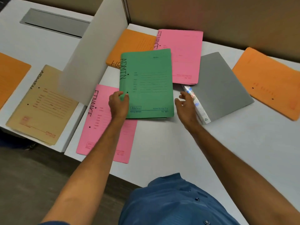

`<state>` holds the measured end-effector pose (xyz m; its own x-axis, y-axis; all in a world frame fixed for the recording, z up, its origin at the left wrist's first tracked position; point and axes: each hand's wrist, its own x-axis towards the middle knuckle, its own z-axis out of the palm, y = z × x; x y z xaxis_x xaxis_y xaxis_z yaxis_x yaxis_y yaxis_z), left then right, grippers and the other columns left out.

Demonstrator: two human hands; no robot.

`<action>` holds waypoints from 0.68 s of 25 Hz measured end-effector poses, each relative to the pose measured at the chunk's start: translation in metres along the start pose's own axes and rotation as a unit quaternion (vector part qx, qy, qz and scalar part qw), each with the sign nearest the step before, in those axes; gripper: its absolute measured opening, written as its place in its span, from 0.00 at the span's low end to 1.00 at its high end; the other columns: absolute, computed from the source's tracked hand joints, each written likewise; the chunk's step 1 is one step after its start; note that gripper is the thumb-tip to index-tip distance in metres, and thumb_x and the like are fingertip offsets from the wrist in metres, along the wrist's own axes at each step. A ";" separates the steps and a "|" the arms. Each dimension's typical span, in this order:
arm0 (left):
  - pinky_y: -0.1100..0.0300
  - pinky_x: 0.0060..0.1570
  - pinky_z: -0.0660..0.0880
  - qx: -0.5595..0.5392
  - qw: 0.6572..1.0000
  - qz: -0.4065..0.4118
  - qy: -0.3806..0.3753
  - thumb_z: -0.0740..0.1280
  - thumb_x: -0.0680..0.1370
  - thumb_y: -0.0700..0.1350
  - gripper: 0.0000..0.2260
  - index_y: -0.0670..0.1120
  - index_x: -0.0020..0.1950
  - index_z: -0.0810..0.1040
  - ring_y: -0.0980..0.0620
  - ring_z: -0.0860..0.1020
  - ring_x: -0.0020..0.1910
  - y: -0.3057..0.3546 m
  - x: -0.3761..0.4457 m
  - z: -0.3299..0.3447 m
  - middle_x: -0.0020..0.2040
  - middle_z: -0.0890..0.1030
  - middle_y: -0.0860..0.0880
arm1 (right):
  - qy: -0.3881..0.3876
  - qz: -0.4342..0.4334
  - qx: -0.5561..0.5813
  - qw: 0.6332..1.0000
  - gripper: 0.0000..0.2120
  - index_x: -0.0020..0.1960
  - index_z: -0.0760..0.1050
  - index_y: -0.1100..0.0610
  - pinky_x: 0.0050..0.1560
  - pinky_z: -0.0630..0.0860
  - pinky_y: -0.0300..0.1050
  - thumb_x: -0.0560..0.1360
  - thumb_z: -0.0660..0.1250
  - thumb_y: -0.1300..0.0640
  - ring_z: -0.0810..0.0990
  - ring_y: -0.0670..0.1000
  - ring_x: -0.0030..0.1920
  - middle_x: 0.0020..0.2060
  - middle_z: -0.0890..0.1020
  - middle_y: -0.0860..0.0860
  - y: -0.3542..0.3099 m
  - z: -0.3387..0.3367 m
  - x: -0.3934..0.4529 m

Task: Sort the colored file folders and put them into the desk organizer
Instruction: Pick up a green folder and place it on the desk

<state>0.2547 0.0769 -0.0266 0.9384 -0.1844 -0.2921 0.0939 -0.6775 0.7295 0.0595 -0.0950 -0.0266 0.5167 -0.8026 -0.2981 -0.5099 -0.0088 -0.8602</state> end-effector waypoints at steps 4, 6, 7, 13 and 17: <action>0.49 0.59 0.79 -0.017 0.998 -0.052 -0.003 0.67 0.79 0.49 0.18 0.46 0.67 0.75 0.45 0.75 0.63 0.002 0.026 0.006 0.67 0.72 0.44 | -0.005 0.097 0.065 0.993 0.19 0.71 0.70 0.53 0.51 0.79 0.46 0.81 0.62 0.56 0.80 0.47 0.51 0.55 0.79 0.48 0.001 0.019 0.024; 0.52 0.55 0.81 -0.062 0.995 -0.075 -0.001 0.66 0.79 0.48 0.17 0.47 0.67 0.73 0.48 0.78 0.59 0.002 0.030 0.008 0.64 0.74 0.47 | -0.029 0.120 0.078 0.989 0.18 0.70 0.70 0.51 0.48 0.79 0.44 0.81 0.61 0.58 0.80 0.46 0.51 0.52 0.80 0.47 0.002 0.025 0.026; 0.55 0.51 0.80 -0.081 0.993 -0.088 -0.003 0.66 0.79 0.47 0.16 0.47 0.67 0.72 0.50 0.79 0.55 0.002 0.032 0.008 0.61 0.75 0.49 | -0.043 0.121 0.082 0.988 0.19 0.71 0.69 0.51 0.48 0.79 0.43 0.81 0.60 0.60 0.81 0.45 0.51 0.54 0.81 0.48 0.001 0.028 0.026; 0.58 0.44 0.81 -0.191 0.973 -0.124 -0.037 0.64 0.82 0.44 0.04 0.49 0.51 0.78 0.50 0.82 0.46 0.009 0.037 0.008 0.48 0.83 0.51 | -0.094 0.093 0.074 0.989 0.25 0.74 0.64 0.49 0.60 0.81 0.53 0.80 0.58 0.67 0.80 0.52 0.61 0.64 0.79 0.51 -0.002 0.036 0.026; 0.59 0.41 0.83 -0.209 0.971 -0.103 -0.052 0.64 0.83 0.45 0.11 0.42 0.61 0.81 0.50 0.85 0.46 0.013 0.022 0.008 0.51 0.86 0.47 | -0.077 0.079 0.083 0.990 0.25 0.74 0.65 0.48 0.60 0.81 0.54 0.80 0.58 0.67 0.79 0.51 0.61 0.64 0.79 0.50 -0.003 0.021 0.017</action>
<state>0.2738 0.0581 -0.0283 0.8484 -0.1619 -0.5041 0.4238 -0.3630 0.8299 0.0846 -0.0959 -0.0380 0.5448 -0.6853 -0.4833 -0.4795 0.2182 -0.8500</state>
